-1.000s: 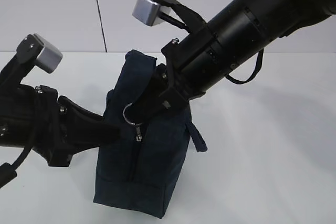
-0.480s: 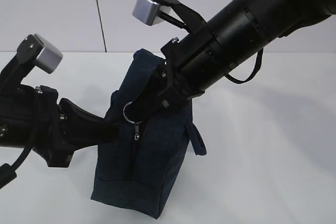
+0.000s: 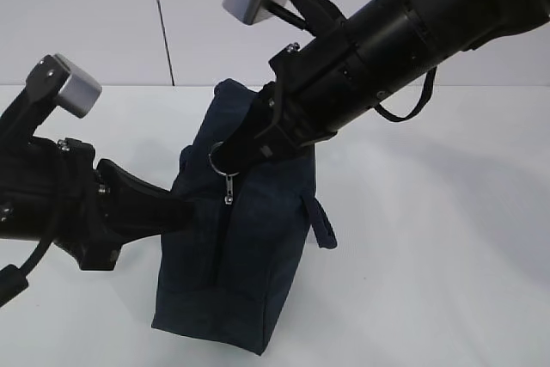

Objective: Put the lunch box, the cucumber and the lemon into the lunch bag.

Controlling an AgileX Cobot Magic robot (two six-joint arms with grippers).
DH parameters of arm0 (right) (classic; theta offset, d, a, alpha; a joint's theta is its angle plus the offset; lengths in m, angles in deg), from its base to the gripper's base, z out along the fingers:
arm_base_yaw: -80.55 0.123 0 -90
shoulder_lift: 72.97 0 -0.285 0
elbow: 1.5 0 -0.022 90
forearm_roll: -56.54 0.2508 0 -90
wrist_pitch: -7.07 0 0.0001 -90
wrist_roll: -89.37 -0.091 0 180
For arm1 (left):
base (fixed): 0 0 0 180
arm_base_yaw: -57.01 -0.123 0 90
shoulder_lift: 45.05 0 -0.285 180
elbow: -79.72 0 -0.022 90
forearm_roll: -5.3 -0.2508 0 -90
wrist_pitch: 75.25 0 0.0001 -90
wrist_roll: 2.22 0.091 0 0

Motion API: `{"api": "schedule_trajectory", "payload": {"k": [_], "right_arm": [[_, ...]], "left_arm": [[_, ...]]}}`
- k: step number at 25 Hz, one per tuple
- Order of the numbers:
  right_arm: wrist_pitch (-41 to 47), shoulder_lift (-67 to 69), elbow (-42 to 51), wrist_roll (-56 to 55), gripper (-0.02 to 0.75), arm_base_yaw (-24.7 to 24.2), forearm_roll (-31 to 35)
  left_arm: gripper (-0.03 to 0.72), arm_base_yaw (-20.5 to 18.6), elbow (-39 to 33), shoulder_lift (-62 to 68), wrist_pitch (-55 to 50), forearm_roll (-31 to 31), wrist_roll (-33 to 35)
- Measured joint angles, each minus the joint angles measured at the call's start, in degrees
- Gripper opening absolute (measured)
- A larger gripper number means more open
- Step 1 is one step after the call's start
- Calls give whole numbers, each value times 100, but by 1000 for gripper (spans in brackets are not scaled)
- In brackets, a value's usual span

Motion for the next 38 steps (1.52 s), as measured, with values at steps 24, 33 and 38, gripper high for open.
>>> {"api": "schedule_trajectory", "payload": {"k": [24, 33, 38], "right_arm": [[329, -21, 0, -521, 20, -60, -260], [444, -35, -2, -547, 20, -60, -240], [16, -35, -2, -547, 20, -60, -267]], "left_arm": [[15, 0, 0, 51, -22, 116, 0], [22, 0, 0, 54, -58, 210, 0], [23, 0, 0, 54, -110, 250, 0]]}}
